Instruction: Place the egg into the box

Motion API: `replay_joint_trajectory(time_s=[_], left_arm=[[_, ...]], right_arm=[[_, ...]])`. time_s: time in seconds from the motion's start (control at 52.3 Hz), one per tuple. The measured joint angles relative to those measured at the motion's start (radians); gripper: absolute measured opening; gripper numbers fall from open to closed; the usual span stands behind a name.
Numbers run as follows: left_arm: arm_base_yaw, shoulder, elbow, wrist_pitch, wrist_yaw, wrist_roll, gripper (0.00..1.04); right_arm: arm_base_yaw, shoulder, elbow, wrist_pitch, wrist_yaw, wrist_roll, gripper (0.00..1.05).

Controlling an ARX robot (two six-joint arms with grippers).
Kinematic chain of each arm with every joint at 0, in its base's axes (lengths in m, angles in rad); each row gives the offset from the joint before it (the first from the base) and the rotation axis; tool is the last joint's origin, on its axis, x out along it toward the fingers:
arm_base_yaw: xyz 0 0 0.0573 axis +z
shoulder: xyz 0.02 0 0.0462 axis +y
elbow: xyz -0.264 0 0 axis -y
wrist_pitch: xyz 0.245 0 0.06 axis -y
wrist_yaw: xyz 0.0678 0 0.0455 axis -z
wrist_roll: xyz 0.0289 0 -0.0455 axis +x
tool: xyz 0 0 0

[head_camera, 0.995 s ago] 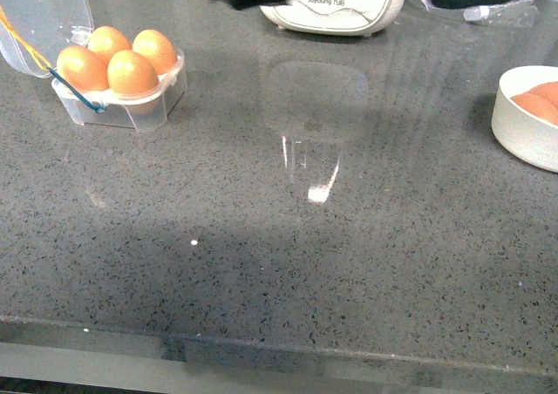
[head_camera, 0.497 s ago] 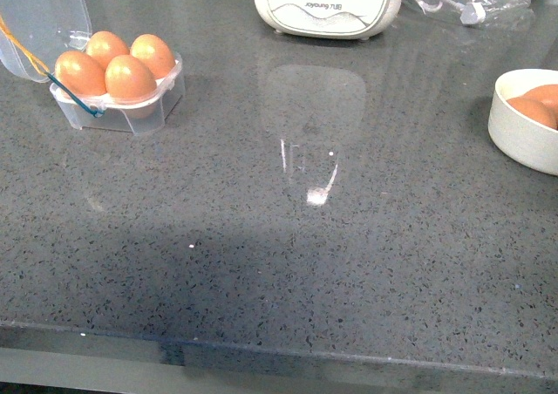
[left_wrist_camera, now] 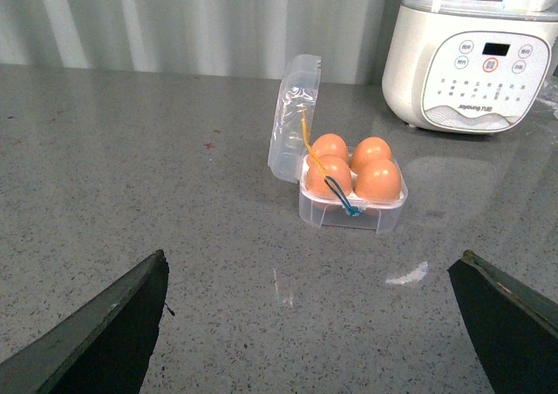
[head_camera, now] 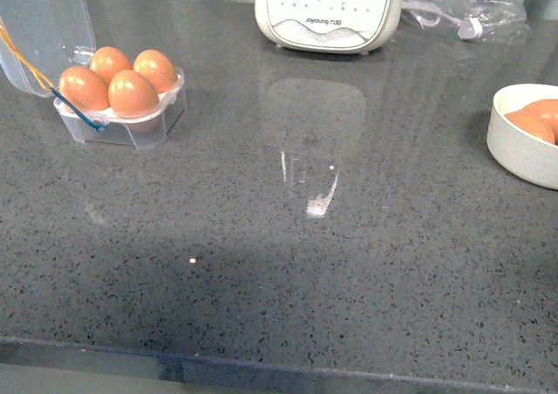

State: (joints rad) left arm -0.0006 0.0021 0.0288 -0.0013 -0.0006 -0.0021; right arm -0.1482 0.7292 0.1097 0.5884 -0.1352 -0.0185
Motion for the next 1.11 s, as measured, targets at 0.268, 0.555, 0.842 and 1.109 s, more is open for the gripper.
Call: replay_joint_trajectory(time_s=[0.268,0.555,0.842,1.109], left_arm=[[0.0,0.0,0.0,0.0,0.0,0.0,0.98],[0.0,0.0,0.0,0.0,0.0,0.0,0.98],[0.0,0.0,0.0,0.0,0.0,0.0,0.98],[0.0,0.0,0.0,0.0,0.0,0.0,0.98]], right_arm=[[0.145,-0.164,-0.082,-0.053,0.13,0.007,0.03],[0.145,-0.34,-0.104,-0.2,0.134,0.008,0.03],[0.145,-0.453,-0.104,-0.31,0.134,0.008,0.03],[0.145,-0.533,-0.104,-0.389,0.134,0.008,0.03]])
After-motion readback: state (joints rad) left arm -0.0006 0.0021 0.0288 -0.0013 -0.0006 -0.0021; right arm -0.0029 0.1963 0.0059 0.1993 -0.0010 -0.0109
